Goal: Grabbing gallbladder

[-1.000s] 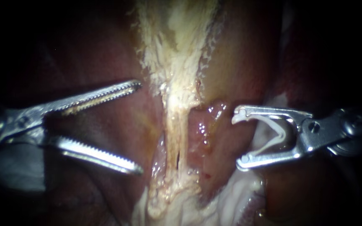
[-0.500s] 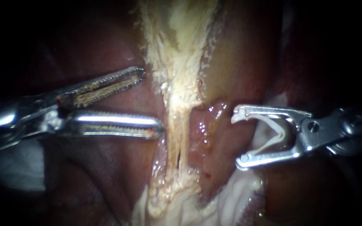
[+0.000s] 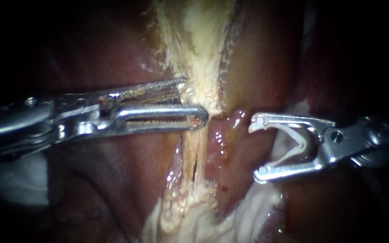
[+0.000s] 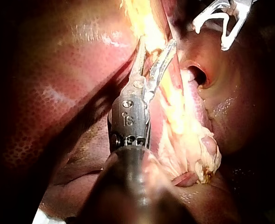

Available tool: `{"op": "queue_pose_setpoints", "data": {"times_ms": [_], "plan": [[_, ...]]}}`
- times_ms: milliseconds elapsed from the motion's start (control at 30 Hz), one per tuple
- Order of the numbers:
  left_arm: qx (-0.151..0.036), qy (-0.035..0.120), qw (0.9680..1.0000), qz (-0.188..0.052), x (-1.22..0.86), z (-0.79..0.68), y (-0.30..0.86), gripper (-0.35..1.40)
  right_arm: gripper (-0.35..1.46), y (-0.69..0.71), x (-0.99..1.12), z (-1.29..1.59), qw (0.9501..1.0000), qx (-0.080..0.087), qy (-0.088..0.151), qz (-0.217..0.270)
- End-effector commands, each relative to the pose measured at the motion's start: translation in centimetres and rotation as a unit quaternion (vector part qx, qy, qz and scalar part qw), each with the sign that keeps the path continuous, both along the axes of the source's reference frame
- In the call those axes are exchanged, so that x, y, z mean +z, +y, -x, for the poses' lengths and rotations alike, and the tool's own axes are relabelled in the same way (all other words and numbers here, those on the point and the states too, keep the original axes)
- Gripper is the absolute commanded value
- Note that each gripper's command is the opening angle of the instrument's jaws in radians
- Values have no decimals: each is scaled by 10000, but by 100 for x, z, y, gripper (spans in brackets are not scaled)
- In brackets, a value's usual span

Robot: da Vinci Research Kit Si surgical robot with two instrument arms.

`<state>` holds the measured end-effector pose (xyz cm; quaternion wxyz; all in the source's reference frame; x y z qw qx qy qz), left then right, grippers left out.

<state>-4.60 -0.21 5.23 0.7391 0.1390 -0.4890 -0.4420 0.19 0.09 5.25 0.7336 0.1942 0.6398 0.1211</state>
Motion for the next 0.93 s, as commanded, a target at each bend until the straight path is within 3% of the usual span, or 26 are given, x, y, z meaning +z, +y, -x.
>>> {"op": "queue_pose_setpoints", "data": {"times_ms": [33,133,267,367,933], "plan": [[11,9,10000,-38,3,-1,1,4,59,0,0,0,10000,0,0,0],[26,135,9998,-130,11,-7,7,-35,59,0,0,0,10000,0,0,0],[72,409,9987,-295,21,-19,14,-35,59,0,0,0,10000,0,1,0],[28,517,9978,-407,23,-26,14,-35,59,0,-1,0,10000,0,2,0],[-130,553,9968,-564,10,-23,10,-35,59,0,-1,0,10000,-2,4,0]]}}
